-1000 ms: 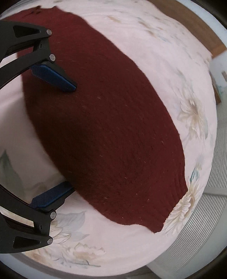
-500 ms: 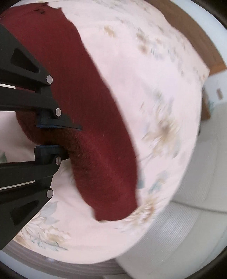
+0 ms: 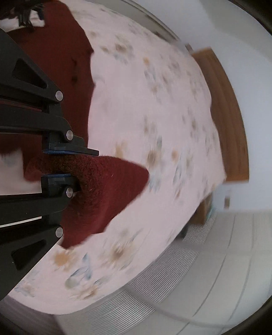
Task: Fold small clothes
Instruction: 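Fold the held sleeve across the sweater body, then open the right gripper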
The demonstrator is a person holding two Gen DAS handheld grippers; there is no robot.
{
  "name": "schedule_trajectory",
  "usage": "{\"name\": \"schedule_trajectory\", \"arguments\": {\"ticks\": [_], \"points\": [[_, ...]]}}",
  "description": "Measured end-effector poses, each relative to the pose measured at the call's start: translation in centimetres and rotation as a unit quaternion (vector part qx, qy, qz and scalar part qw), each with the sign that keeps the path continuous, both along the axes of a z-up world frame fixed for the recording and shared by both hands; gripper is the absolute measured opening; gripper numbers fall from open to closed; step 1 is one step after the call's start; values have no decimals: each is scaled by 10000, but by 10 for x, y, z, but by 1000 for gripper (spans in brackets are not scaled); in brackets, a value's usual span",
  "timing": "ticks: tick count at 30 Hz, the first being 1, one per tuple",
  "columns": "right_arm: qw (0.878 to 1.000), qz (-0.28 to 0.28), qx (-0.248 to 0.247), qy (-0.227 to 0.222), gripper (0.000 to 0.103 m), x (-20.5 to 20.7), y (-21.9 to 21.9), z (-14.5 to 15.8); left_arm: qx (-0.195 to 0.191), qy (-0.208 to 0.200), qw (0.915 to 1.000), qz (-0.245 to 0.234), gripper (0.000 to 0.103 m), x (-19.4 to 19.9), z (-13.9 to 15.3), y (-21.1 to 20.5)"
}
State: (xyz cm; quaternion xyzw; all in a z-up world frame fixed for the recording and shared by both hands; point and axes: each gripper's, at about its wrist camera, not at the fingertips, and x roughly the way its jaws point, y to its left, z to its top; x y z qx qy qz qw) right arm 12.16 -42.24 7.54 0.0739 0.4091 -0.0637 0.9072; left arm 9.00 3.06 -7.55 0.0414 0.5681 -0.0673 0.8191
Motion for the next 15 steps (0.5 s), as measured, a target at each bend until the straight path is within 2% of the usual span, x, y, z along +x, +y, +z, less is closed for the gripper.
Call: {"name": "schedule_trajectory", "arguments": {"ticks": [5, 8, 12, 15], "points": [[9976, 665, 175, -43, 12, 24, 72, 5, -83, -23, 10000, 3, 102, 4, 0, 7], [9941, 1056, 218, 96, 12, 36, 113, -9, -123, -55, 9999, -4, 102, 7, 2, 11], [9864, 1508, 293, 591, 12, 43, 171, -54, -130, -87, 9999, 4, 102, 12, 2, 14], [9778, 1712, 369, 1149, 12, 40, 203, -108, -128, -57, 9999, 29, 102, 15, -1, 17]]}}
